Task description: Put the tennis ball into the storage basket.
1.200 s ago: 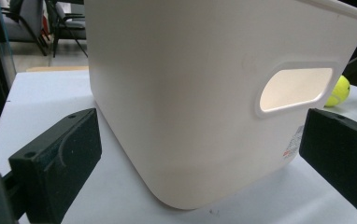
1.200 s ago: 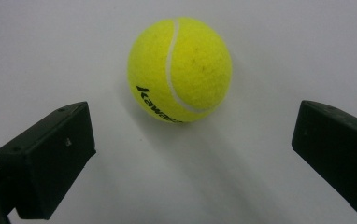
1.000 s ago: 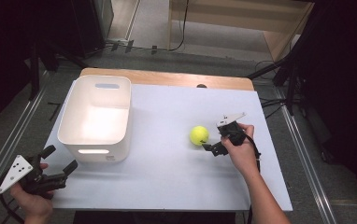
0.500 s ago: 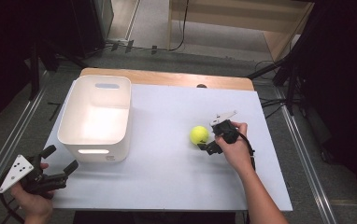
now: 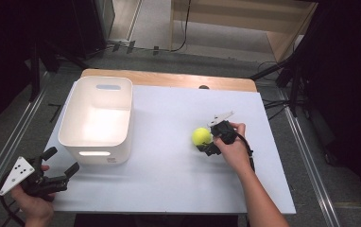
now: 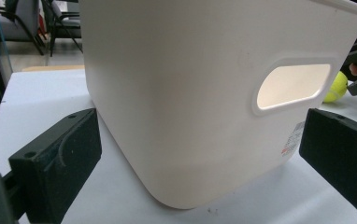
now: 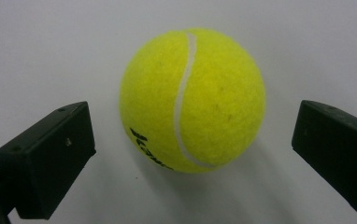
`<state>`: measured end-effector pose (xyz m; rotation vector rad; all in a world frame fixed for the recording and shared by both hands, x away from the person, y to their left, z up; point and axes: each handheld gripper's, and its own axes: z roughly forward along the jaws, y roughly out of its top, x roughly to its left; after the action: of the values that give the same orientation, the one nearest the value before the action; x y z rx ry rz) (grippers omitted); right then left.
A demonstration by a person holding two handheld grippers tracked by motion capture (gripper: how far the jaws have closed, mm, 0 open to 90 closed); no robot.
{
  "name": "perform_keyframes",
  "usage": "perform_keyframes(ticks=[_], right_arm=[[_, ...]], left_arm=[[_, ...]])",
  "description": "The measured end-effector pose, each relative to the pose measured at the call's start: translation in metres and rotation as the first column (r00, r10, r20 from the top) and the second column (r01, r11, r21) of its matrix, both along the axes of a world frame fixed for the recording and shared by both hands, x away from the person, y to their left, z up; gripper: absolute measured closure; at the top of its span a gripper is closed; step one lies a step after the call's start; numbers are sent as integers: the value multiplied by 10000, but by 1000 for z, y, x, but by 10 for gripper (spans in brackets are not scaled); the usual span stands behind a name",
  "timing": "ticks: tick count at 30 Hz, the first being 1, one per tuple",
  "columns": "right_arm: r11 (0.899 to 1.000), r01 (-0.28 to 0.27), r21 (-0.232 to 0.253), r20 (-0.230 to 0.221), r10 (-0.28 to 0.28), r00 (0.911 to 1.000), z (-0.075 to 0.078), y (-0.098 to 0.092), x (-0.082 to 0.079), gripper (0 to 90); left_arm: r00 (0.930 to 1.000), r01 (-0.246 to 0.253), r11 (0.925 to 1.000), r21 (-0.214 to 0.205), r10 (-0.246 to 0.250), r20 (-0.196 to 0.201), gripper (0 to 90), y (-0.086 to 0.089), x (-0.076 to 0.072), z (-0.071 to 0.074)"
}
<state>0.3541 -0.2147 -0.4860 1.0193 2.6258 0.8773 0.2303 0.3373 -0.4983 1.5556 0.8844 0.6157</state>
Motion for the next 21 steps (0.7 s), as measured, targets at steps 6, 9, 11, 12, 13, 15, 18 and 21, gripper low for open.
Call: perform_keyframes(ticks=[6,9,11,12,13,15,18,21], right_arm=[[10000,23,-93,-149,-24,9999,-3,4,3,0],[9999,-51,-113,-80,50,10000,-5,5,5,0],[9999,-51,-101,-142,50,9999,-6,6,6,0],[9999,-51,-101,-142,50,9999,-6,6,6,0],[9999,-49,-91,-170,47,9998,-6,7,7,0],[9999,-21,-98,-223,18,9997,-6,7,7,0],[9999,-93,-103,-173,91,9998,-7,8,8,0],[9999,-111,-82,-186,109,9998,-8,10,10,0]], left_arm=[[10000,2,10000,-28,-2,4,0,0,0,0],[10000,2,10000,-18,-2,5,0,0,0,0],[10000,11,10000,-21,-11,2,0,0,0,0],[10000,8,10000,-22,-8,4,0,0,0,0],[10000,6,10000,-21,-6,3,0,0,0,0],[10000,4,10000,-27,-4,0,0,0,0,0],[10000,4,10000,-29,-4,0,0,0,0,0],[10000,5,10000,-27,-5,-1,0,0,0,0]])
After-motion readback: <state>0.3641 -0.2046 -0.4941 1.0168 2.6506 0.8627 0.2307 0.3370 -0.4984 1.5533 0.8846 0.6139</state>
